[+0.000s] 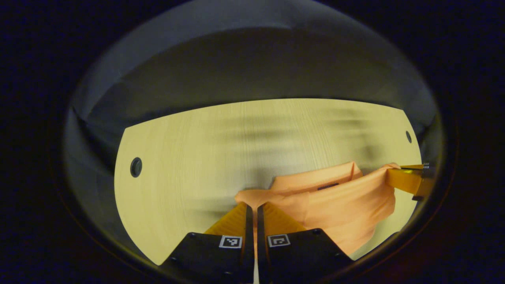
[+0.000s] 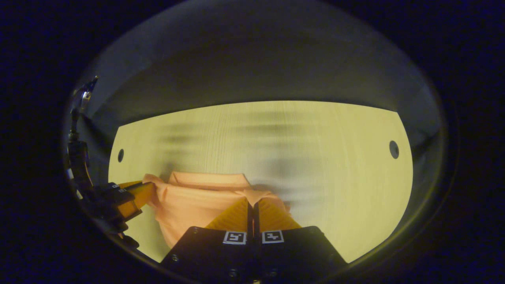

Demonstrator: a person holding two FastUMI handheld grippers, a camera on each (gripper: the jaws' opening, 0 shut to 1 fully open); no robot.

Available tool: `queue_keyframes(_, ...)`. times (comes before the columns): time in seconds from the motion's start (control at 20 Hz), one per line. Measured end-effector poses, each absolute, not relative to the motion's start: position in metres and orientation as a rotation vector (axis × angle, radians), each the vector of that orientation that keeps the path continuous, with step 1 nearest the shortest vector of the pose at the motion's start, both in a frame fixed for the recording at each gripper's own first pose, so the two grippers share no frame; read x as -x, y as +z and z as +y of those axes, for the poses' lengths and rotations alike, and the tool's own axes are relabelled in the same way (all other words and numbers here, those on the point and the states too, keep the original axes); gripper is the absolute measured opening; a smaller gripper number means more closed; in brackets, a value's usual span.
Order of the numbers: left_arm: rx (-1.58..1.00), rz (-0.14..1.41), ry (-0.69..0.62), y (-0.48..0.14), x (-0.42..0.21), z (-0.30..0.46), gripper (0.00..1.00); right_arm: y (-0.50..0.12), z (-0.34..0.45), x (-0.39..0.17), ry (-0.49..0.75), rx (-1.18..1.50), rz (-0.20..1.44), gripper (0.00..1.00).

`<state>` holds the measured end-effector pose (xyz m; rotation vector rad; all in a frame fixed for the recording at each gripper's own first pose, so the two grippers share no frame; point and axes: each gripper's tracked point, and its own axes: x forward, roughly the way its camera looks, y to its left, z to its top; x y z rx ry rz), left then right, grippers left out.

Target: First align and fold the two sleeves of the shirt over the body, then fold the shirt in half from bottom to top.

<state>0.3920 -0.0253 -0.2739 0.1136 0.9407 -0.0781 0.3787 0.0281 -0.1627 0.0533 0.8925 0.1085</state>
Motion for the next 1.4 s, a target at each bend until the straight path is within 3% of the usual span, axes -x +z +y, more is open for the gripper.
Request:
queue_keyframes(0.25, -0.120, 0.909, -0.071, -0.279, -0.433, -0.027, 0.10, -0.182, 0.016, -0.415, 0.100, -0.039, 0.880, 0.01)
queue_keyframes(0.35, -0.123, 0.924, -0.058, -0.284, -0.431, -0.026, 0.09, -0.177, 0.020, -0.406, 0.096, -0.034, 0.889, 0.00)
queue_keyframes(0.4, -0.113, 0.924, -0.052, -0.285, -0.432, -0.026, 0.14, -0.176, 0.020, -0.407, 0.095, -0.030, 0.890, 0.00)
queue_keyframes(0.45, -0.106, 0.922, -0.049, -0.287, -0.433, -0.023, 0.10, -0.175, 0.020, -0.406, 0.096, -0.028, 0.889, 0.00)
queue_keyframes(0.6, -0.103, 0.920, -0.049, -0.286, -0.431, -0.025, 0.09, -0.176, 0.020, -0.408, 0.094, -0.038, 0.883, 0.00)
queue_keyframes(0.65, -0.101, 0.924, -0.048, -0.286, -0.431, -0.026, 0.14, -0.177, 0.022, -0.408, 0.097, -0.042, 0.883, 0.00)
queue_keyframes(0.75, -0.091, 0.931, -0.053, -0.285, -0.428, -0.030, 0.11, -0.179, 0.019, -0.410, 0.090, -0.030, 0.872, 0.01)
queue_keyframes(0.85, -0.067, 0.936, -0.070, -0.282, -0.421, -0.035, 0.18, -0.172, 0.014, -0.412, 0.069, 0.002, 0.843, 0.07)
queue_keyframes(0.9, -0.062, 0.937, -0.065, -0.276, -0.415, -0.037, 0.35, -0.167, 0.010, -0.410, 0.068, 0.008, 0.829, 0.08)
queue_keyframes(0.95, -0.058, 0.934, -0.055, -0.273, -0.413, -0.036, 0.52, -0.163, 0.006, -0.411, 0.059, 0.008, 0.820, 0.20)
queue_keyframes(1.0, -0.050, 0.929, -0.049, -0.270, -0.411, -0.034, 0.65, -0.163, 0.008, -0.413, 0.068, -0.005, 0.816, 0.21)
queue_keyframes(1.05, -0.034, 0.925, -0.046, -0.265, -0.409, -0.035, 0.78, -0.163, 0.007, -0.412, 0.069, -0.013, 0.818, 0.31)
queue_keyframes(1.4, -0.024, 0.892, -0.057, -0.223, -0.363, -0.035, 0.75, -0.128, 0.006, -0.361, 0.078, -0.035, 0.789, 0.33)
